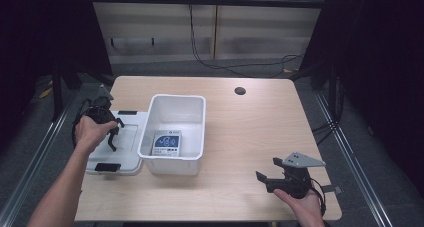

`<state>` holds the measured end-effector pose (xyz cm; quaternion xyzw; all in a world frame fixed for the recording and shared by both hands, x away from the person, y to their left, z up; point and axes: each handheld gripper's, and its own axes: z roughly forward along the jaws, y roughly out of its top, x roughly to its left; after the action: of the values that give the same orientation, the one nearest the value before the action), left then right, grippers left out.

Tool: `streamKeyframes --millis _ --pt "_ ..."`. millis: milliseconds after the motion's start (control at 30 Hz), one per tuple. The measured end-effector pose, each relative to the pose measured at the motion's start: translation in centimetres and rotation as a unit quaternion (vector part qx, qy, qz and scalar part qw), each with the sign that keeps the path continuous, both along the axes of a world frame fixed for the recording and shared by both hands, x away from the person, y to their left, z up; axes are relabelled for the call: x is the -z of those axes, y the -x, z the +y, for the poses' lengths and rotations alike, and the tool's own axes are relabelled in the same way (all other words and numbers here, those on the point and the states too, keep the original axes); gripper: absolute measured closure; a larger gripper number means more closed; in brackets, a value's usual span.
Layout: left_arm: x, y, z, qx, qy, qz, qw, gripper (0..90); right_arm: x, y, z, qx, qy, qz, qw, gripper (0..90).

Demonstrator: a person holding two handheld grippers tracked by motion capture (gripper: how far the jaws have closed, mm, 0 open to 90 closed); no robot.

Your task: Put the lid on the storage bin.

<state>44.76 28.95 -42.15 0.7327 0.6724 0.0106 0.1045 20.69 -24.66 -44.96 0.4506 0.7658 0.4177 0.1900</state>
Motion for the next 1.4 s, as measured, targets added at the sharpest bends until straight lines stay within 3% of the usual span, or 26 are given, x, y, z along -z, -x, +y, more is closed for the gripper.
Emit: streamKeyframes --millis 200,533,667,733,800,1067,1400 --pt "-0.5 0.2 0.1 0.001 -0.004 0.004 1.0 84.6 0.0 0.0 0.0 0.001 0.0 0.0 1.0 20.3" --pt "-3.2 0.8 0.4 0.017 0.005 -0.002 0.9998 84.8 0.0 0.0 0.1 0.0 0.001 0.002 1.0 20.2" --pt "-3.6 1.0 0.5 0.019 0.006 0.001 0.9998 84.8 0.0 0.0 0.1 0.001 0.0 0.002 1.0 20.2" --pt "-3.8 1.2 0.6 0.017 0.009 -0.008 0.9998 84.8 0.0 0.0 0.0 0.0 0.0 0.002 1.0 20.2" --pt "-4.0 1.4 0.8 0.019 0.01 -0.002 0.9998 84.8 0.0 0.0 0.0 0.0 0.0 0.002 1.0 20.2" --pt "-5.9 2.0 1.7 0.02 0.018 -0.004 0.9996 84.9 0.1 -0.1 0.0 0.001 0.001 0.003 1.0 20.1" --pt "-8.8 2.6 2.3 0.022 0.007 -0.012 0.9997 84.9 0.1 0.0 0.1 0.001 0.001 0.004 1.0 20.0"
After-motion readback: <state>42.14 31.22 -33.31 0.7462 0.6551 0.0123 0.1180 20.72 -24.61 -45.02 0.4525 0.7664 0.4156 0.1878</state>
